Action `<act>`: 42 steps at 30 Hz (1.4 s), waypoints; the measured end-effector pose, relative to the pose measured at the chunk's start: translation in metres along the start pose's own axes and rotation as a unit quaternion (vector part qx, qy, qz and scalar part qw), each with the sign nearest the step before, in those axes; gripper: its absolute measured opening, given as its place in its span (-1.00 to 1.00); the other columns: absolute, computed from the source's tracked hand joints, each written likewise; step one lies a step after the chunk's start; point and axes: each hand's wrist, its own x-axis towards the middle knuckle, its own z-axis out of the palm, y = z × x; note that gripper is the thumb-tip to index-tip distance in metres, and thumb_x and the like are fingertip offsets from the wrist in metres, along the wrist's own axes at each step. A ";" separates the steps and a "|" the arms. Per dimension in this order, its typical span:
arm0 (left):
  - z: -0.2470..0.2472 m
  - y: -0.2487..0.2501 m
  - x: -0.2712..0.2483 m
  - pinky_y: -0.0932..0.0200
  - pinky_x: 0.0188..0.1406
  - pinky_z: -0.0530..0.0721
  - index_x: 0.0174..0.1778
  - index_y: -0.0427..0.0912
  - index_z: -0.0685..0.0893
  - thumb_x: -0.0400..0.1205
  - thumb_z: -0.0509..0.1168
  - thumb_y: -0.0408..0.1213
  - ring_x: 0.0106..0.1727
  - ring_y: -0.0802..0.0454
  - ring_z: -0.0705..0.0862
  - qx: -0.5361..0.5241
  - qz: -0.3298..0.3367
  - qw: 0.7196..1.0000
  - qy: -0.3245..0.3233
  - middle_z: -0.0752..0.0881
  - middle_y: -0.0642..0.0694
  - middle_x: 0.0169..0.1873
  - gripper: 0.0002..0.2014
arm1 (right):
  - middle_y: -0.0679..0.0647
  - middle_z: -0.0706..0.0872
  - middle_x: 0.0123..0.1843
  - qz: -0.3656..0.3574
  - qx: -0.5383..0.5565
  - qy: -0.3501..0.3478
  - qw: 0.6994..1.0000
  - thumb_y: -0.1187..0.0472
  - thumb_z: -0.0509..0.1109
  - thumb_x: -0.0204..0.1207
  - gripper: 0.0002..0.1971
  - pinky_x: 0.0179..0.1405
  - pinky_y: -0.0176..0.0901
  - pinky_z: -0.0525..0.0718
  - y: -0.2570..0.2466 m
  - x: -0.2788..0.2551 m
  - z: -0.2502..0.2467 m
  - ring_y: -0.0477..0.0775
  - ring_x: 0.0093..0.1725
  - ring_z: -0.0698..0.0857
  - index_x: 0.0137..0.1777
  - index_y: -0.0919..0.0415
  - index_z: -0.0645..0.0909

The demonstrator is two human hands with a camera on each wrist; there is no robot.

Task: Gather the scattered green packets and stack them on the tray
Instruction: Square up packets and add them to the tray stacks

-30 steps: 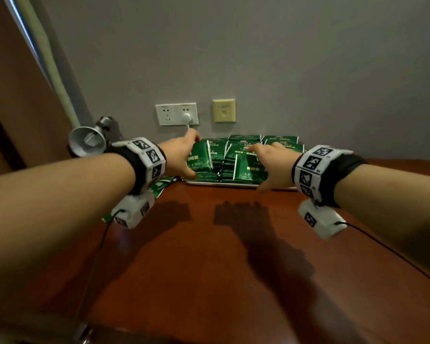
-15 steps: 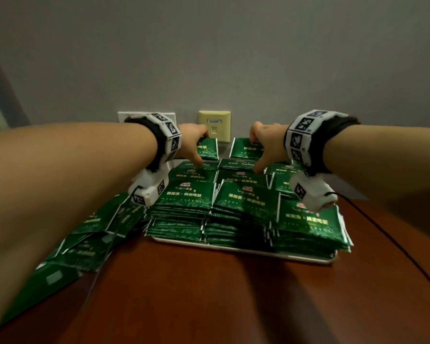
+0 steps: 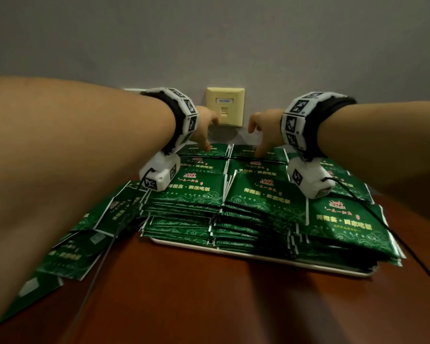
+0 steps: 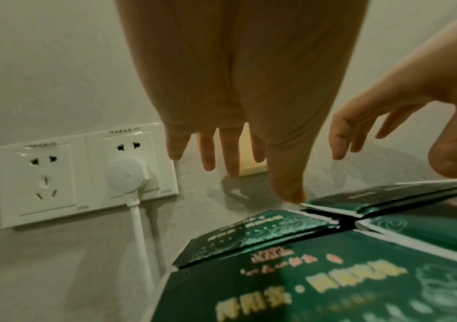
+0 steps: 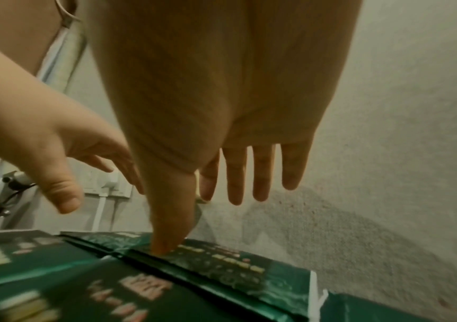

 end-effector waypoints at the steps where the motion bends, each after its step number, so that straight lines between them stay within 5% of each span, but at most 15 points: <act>1: -0.001 0.000 -0.007 0.01 0.36 0.55 0.58 -0.14 0.35 0.50 0.51 -0.23 0.39 -0.14 0.55 -0.007 -0.003 1.000 0.007 0.53 -0.13 0.44 -0.26 | 0.11 0.60 0.37 -0.001 0.000 0.004 1.000 -0.03 0.61 0.37 -0.26 0.29 0.07 0.62 -0.001 -0.006 -0.001 0.18 0.26 0.62 0.50 0.12 0.38; 4: -0.007 0.001 -0.036 0.14 0.16 0.56 0.58 -0.14 0.35 0.57 0.44 -0.26 0.31 -0.09 0.60 -0.001 -0.001 1.000 0.019 0.55 -0.13 0.41 -0.35 | 0.10 0.59 0.39 -0.014 0.014 0.010 1.000 0.04 0.56 0.45 -0.34 0.28 0.01 0.61 -0.005 -0.033 -0.007 0.17 0.28 0.61 0.50 0.13 0.40; 9: -0.008 0.001 -0.110 0.03 0.32 0.55 0.57 -0.07 0.37 0.57 0.45 -0.14 0.38 -0.12 0.57 0.034 -0.007 0.999 -0.030 0.53 -0.12 0.45 -0.35 | 0.09 0.60 0.40 -0.081 0.028 0.006 0.996 0.02 0.51 0.50 -0.39 0.28 -0.04 0.60 -0.036 -0.099 -0.015 0.15 0.30 0.61 0.50 0.12 0.40; 14: 0.028 -0.016 -0.206 0.10 0.27 0.53 0.55 -0.07 0.41 0.54 0.47 -0.07 0.39 -0.15 0.56 0.077 -0.045 0.991 -0.102 0.55 -0.16 0.43 -0.33 | 0.08 0.58 0.41 -0.183 0.029 -0.021 0.982 -0.05 0.49 0.50 -0.34 0.16 -0.12 0.59 -0.094 -0.173 -0.003 0.16 0.29 0.61 0.53 0.11 0.37; 19: 0.080 -0.053 -0.288 -0.12 0.37 0.55 0.65 -0.08 0.20 0.46 0.52 0.05 0.43 -0.27 0.50 0.056 -0.145 0.973 -0.170 0.40 -0.27 0.49 -0.08 | 0.18 0.56 0.44 -0.246 0.009 -0.118 0.962 -0.07 0.47 0.51 -0.25 0.11 -0.13 0.55 -0.172 -0.226 0.044 0.21 0.35 0.60 0.60 0.23 0.28; 22: 0.091 -0.075 -0.319 -0.21 0.40 0.52 0.70 -0.01 0.04 0.43 0.48 0.18 0.51 -0.34 0.41 0.043 -0.196 0.967 -0.156 0.23 -0.30 0.58 0.03 | 0.19 0.49 0.52 -0.240 0.008 -0.158 0.958 -0.24 0.46 0.45 -0.09 0.28 -0.03 0.57 -0.209 -0.239 0.063 0.25 0.40 0.56 0.66 0.19 0.19; 26: 0.099 -0.096 -0.339 -0.28 0.48 0.43 0.71 0.08 -0.11 0.41 0.45 0.27 0.60 -0.38 0.27 0.022 -0.230 0.961 -0.151 -0.02 -0.31 0.67 0.11 | 0.26 0.08 0.72 -0.214 -0.052 -0.186 0.957 -0.47 0.38 0.33 0.15 0.43 0.17 0.50 -0.232 -0.244 0.073 0.34 0.56 0.37 0.74 0.04 -0.13; 29: 0.107 -0.102 -0.341 -0.30 0.51 0.38 0.70 0.13 -0.13 0.36 0.47 0.31 0.63 -0.40 0.18 -0.011 -0.236 0.962 -0.135 -0.15 -0.24 0.69 0.16 | 0.27 -0.05 0.74 -0.193 -0.081 -0.192 0.959 -0.50 0.37 0.31 0.19 0.45 0.21 0.47 -0.237 -0.240 0.072 0.35 0.60 0.32 0.73 -0.02 -0.24; 42: 0.118 -0.115 -0.340 -0.07 0.57 0.30 0.71 0.01 0.10 0.60 0.22 0.29 0.65 -0.17 0.23 -0.049 -0.168 0.972 -0.157 0.11 -0.11 0.70 -0.17 | 0.16 -0.14 0.75 -0.174 -0.127 -0.216 0.952 -0.44 0.43 0.30 0.21 0.46 0.15 0.42 -0.247 -0.233 0.070 0.28 0.63 0.28 0.71 -0.11 -0.33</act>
